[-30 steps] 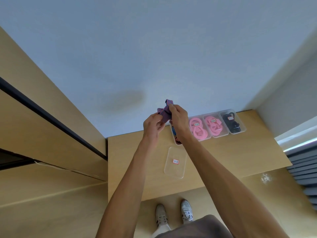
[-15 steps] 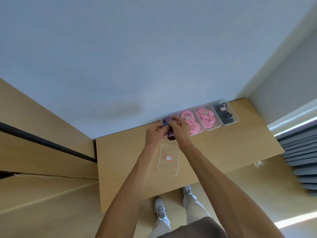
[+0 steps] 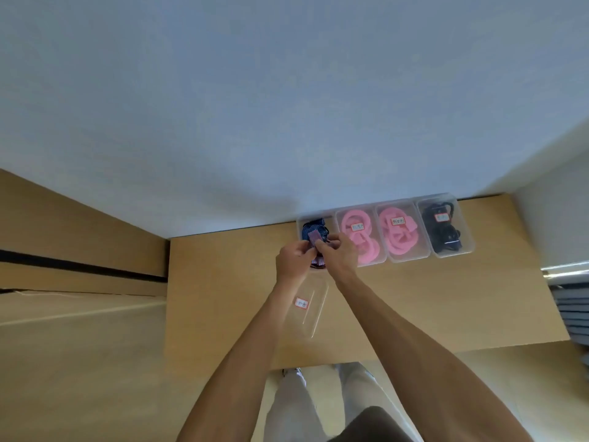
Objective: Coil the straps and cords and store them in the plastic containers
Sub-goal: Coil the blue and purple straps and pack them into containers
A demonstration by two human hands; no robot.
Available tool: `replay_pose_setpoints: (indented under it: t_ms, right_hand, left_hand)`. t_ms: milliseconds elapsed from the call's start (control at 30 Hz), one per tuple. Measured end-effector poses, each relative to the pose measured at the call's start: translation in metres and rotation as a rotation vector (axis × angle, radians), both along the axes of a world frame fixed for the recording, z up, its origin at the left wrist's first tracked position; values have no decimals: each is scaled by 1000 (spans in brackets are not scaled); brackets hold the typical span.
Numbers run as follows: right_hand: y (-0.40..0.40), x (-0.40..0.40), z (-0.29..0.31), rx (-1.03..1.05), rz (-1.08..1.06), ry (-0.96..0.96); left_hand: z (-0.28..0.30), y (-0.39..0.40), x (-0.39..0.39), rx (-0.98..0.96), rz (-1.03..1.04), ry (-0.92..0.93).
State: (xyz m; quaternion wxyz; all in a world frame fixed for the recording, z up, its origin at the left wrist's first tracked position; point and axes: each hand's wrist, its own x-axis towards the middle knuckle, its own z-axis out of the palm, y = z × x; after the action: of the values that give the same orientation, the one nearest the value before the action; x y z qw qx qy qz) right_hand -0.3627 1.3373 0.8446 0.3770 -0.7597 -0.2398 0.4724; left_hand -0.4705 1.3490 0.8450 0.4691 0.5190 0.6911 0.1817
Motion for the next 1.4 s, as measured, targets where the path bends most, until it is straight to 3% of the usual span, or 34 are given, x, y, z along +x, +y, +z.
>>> replay_pose_setpoints:
  t_ms: [300,400,467,600,700,867,1033,1200,1400]
  right_hand:
    - [46,2,-47,-147,151,-277]
    - [46,-2,-56,-98,142,-341]
    - [47,-5,-56,-57,126,-403]
    - [48,-1,-56,-71,83,-333]
    - [48,4,-56,-81,95,-280]
    - [44,-3,-55,-36,141,-385]
    - [45,-1,-58,-115,69,-380]
    - [45,-4,-66,-142,149,-540]
    - [41,-3,-74,-183,214,-592]
  left_hand:
    - [-49,45,14,71,-40,141]
    - [-63,47,16,124,-35,211]
    - [-63,51,17,163,-39,165]
    - [-57,59,12,196,-153,57]
    - [-58,58,7,182,-237,132]
    - [-56,49,12,123,-133,235]
    - [-58,50,4,158,-132,88]
    - [-62,48,5,123,-2,173]
    - [-61,45,16,152,-39,238]
